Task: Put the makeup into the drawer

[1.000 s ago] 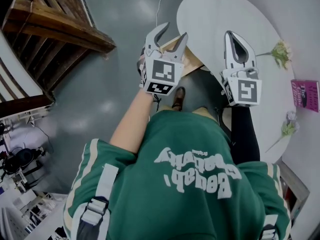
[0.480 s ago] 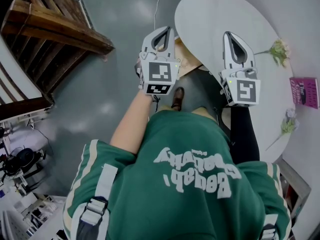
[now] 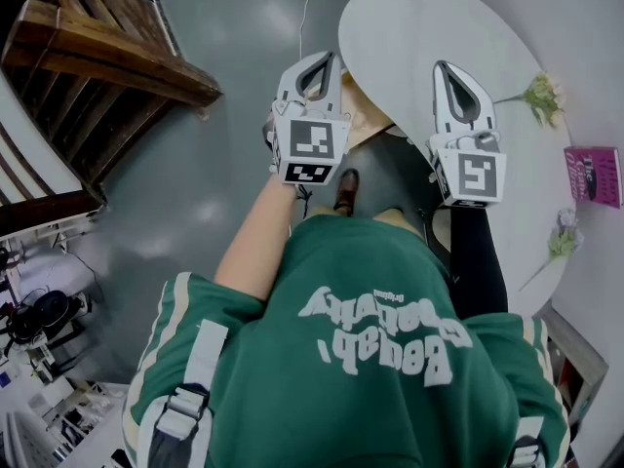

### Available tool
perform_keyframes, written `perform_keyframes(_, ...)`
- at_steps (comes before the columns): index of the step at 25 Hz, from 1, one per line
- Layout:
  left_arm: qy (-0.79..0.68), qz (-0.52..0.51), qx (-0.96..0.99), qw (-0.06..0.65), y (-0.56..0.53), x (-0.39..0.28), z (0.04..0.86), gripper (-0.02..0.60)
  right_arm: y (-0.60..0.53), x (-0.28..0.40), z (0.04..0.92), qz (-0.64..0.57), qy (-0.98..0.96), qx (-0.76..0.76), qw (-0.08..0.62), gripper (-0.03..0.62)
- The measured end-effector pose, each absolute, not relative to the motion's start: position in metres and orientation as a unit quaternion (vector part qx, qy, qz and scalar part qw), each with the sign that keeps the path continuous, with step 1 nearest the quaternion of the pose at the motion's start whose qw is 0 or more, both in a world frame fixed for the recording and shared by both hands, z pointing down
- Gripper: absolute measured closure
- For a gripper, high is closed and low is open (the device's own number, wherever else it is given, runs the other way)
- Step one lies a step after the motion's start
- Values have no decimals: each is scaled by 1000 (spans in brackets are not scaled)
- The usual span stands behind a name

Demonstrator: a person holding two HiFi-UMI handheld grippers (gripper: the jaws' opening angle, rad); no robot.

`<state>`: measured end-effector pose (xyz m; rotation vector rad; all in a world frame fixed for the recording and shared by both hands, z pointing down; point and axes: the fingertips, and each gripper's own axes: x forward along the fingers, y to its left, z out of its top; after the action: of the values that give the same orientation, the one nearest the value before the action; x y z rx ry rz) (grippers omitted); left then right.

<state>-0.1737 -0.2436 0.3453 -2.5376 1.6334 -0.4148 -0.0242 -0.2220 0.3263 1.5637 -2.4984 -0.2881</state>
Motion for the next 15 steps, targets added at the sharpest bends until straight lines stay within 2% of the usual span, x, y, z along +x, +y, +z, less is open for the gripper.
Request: perform_keyframes(15, 534, -136, -834, 38, -240, -171, 351, 566, -218, -17, 333, -79, -845, 522, 80, 585)
